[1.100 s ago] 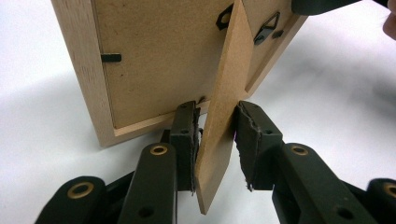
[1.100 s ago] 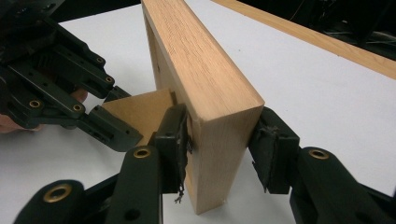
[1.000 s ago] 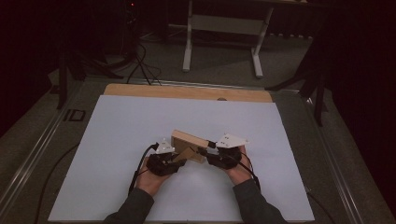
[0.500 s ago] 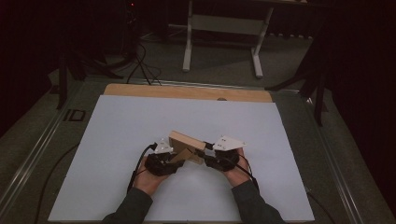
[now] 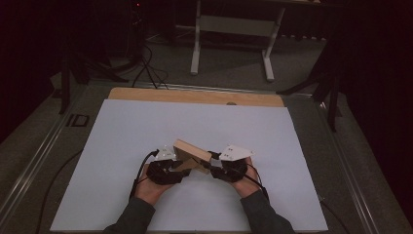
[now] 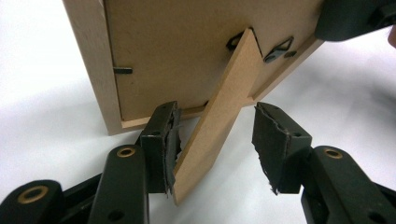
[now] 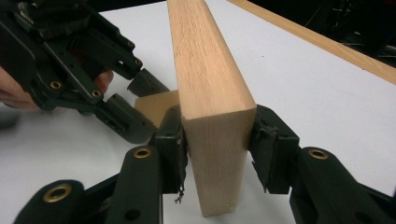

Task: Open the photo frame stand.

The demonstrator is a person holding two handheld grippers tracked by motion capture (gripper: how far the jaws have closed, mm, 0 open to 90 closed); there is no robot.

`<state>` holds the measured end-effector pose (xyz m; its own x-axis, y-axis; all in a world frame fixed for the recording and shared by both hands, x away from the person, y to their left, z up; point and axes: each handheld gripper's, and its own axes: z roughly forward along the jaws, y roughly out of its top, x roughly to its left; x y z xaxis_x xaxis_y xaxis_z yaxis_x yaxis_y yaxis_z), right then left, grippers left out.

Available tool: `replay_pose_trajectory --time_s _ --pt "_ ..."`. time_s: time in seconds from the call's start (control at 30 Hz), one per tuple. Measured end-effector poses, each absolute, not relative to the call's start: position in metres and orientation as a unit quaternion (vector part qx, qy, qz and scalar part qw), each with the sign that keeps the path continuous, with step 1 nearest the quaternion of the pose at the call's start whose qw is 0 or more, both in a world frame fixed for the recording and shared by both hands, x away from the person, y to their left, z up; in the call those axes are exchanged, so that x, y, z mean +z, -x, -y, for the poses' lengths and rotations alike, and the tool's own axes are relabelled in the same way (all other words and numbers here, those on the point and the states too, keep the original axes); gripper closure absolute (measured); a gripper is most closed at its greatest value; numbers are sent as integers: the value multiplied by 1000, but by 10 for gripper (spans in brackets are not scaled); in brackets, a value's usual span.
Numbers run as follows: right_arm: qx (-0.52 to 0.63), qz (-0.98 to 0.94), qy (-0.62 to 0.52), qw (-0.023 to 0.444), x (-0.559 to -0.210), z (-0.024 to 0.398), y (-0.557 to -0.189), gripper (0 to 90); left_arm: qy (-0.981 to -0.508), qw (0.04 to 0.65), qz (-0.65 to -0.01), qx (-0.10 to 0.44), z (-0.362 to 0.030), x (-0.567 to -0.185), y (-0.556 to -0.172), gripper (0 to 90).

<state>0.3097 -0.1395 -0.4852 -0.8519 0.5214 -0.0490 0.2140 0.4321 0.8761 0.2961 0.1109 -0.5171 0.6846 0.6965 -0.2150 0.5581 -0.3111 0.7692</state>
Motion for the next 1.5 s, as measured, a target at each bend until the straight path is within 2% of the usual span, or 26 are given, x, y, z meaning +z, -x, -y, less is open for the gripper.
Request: replay_pose_trajectory --time_s 0.53,0.93,1.5 --pt "482 -841 -199 141 -484 132 -300 521 -807 439 -388 76 -120 -513 -287 525" --pt "471 -850 -187 141 -482 126 -294 417 -808 437 -388 80 -126 -512 -281 525" --pt "470 -849 -186 151 -476 126 -292 391 -805 438 -390 91 -132 -508 -278 522"
